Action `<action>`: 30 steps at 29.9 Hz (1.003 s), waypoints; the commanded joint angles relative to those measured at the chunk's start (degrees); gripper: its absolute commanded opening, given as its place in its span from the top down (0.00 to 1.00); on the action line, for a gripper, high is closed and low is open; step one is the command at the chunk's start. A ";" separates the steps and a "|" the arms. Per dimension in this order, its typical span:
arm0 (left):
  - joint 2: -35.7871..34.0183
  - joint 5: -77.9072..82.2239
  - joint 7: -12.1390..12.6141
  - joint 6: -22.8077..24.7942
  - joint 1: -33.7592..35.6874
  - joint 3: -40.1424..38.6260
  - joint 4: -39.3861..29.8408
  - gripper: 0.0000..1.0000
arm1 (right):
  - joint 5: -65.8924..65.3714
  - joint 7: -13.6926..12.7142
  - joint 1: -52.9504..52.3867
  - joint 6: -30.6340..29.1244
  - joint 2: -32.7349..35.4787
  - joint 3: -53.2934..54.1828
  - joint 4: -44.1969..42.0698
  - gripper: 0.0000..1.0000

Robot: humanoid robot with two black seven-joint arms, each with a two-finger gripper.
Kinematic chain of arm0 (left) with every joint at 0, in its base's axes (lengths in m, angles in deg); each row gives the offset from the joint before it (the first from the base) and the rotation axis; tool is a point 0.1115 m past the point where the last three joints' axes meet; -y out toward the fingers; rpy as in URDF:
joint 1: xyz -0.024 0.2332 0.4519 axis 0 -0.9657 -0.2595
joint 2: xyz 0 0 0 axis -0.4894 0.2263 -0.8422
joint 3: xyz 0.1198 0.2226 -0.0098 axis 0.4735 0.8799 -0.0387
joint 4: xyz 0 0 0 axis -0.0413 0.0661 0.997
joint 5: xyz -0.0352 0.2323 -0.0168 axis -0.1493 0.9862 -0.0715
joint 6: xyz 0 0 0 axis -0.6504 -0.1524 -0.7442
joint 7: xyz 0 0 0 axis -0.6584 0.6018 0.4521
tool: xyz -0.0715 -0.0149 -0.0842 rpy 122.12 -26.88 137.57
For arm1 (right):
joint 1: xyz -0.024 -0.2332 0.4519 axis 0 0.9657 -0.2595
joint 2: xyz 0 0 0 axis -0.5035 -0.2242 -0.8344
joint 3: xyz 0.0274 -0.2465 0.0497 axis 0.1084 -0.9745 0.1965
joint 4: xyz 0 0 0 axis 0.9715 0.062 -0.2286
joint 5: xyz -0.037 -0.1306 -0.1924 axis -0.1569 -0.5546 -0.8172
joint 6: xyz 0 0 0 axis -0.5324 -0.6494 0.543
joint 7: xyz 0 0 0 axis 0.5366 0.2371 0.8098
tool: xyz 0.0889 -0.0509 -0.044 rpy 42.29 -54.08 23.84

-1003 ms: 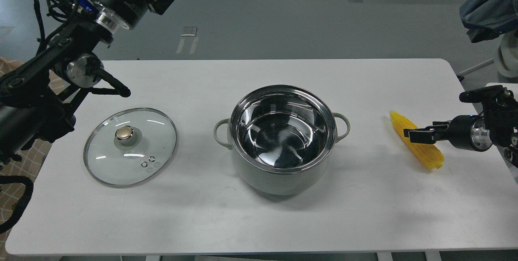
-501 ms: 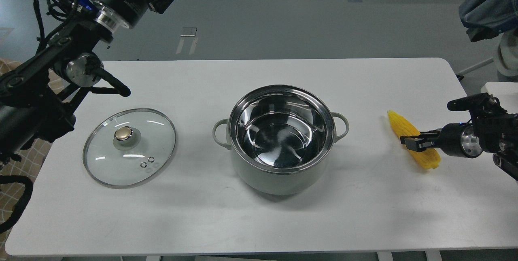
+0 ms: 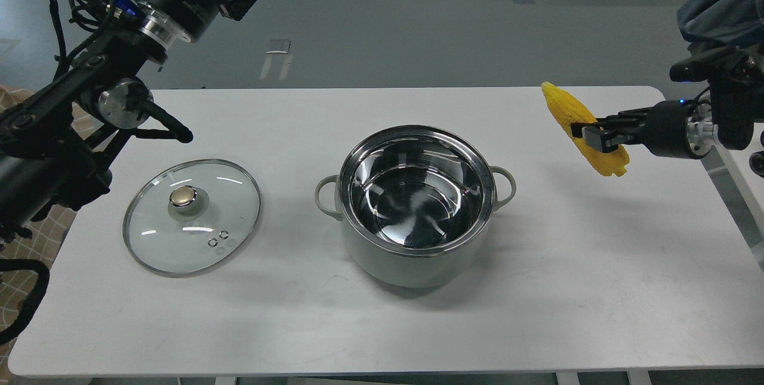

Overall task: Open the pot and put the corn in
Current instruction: 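Lift the corn with the right gripper and lower it into the pot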

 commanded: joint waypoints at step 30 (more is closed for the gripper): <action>-0.54 -0.27 0.17 -0.01 0.26 -0.16 -0.15 0.03 | 0.00 0.01 -7.73 -5.72 -28.06 -11.12 -0.34 0.80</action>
